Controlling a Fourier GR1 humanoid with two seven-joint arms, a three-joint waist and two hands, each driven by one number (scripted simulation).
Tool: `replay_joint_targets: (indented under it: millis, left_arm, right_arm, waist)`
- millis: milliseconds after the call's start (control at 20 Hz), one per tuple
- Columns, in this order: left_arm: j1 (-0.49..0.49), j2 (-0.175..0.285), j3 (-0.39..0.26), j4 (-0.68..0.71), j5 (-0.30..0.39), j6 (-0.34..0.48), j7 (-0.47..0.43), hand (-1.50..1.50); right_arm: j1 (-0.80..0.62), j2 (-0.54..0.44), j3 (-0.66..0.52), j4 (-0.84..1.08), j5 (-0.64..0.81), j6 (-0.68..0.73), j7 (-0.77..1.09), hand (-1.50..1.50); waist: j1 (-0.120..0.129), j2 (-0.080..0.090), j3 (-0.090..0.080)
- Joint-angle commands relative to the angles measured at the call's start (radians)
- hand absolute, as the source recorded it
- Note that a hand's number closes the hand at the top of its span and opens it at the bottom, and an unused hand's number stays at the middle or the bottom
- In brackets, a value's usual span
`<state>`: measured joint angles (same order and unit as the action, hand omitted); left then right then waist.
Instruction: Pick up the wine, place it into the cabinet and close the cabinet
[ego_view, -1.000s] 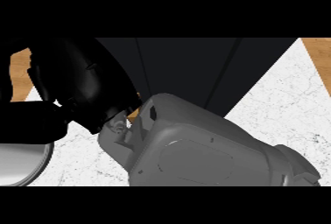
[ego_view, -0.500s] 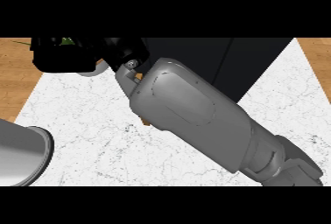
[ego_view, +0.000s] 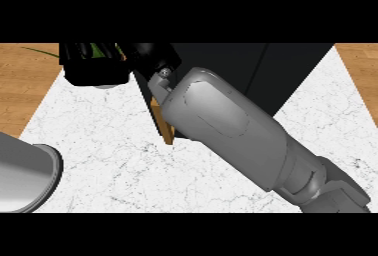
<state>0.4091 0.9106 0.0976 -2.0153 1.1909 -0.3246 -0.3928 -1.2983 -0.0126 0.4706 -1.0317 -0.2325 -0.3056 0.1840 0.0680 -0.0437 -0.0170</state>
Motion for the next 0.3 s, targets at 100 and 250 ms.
replay_joint_targets:
  millis: [100,250]
  left_arm:
    - [0.001,0.001,-0.001,-0.002,0.013,0.019,0.019,1.50]
    - [-0.005,0.004,0.010,-0.009,0.016,0.031,0.022,1.50]
  right_arm:
    - [0.092,-0.121,-0.054,0.179,0.032,-0.020,-0.037,1.50]
    - [0.091,-0.129,-0.068,0.181,0.026,-0.010,-0.048,1.50]
  waist:
    - [-0.030,0.075,0.016]
    - [-0.029,0.073,0.016]
